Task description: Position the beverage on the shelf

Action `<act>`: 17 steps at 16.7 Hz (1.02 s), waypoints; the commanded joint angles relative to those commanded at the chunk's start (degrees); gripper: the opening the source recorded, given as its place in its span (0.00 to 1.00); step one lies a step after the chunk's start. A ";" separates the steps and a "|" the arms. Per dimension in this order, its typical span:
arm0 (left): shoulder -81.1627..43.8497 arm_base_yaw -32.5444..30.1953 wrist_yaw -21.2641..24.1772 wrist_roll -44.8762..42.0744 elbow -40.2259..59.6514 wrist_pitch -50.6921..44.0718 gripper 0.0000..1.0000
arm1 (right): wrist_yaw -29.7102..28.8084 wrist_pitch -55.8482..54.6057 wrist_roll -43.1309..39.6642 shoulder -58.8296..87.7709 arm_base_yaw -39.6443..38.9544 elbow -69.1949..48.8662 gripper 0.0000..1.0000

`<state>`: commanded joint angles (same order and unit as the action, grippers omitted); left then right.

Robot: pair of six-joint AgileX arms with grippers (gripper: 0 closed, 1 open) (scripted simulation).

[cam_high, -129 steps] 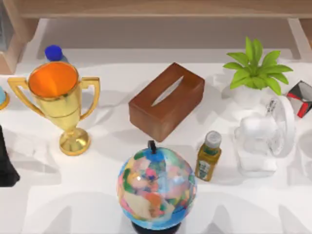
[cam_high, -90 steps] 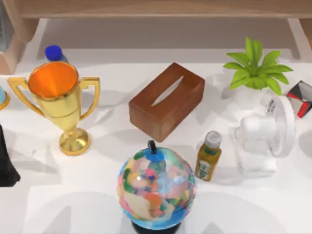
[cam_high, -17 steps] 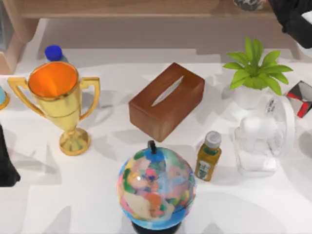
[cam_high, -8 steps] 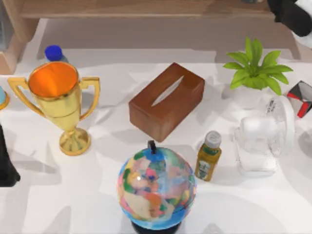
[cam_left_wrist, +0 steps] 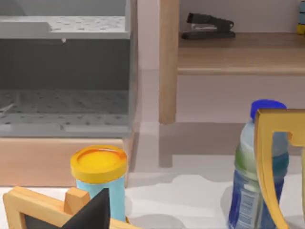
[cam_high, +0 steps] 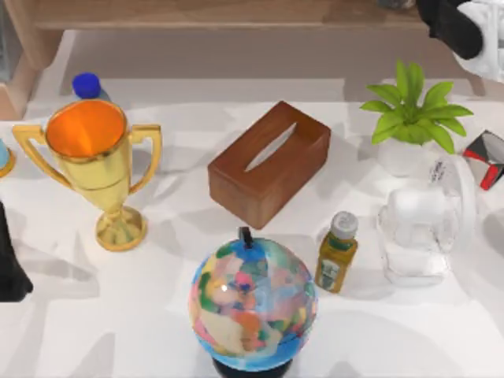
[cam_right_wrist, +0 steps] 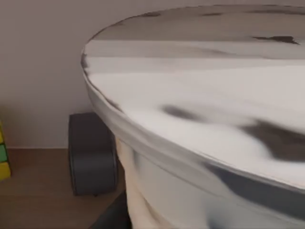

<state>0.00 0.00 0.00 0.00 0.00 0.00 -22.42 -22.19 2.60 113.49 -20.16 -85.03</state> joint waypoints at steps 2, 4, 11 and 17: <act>0.00 0.00 0.00 0.00 0.00 0.00 1.00 | 0.29 -0.67 -0.06 1.92 0.30 -1.11 0.00; 0.00 0.00 0.00 0.00 0.00 0.00 1.00 | 0.61 -1.38 -0.15 3.73 0.63 -2.31 0.00; 0.00 0.00 0.00 0.00 0.00 0.00 1.00 | 0.68 -1.47 -0.17 3.85 0.70 -2.41 0.23; 0.00 0.00 0.00 0.00 0.00 0.00 1.00 | 0.68 -1.47 -0.17 3.85 0.70 -2.41 0.68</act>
<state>0.00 0.00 0.00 0.00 0.00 0.00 -21.74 -23.66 2.44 117.34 -19.46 -87.44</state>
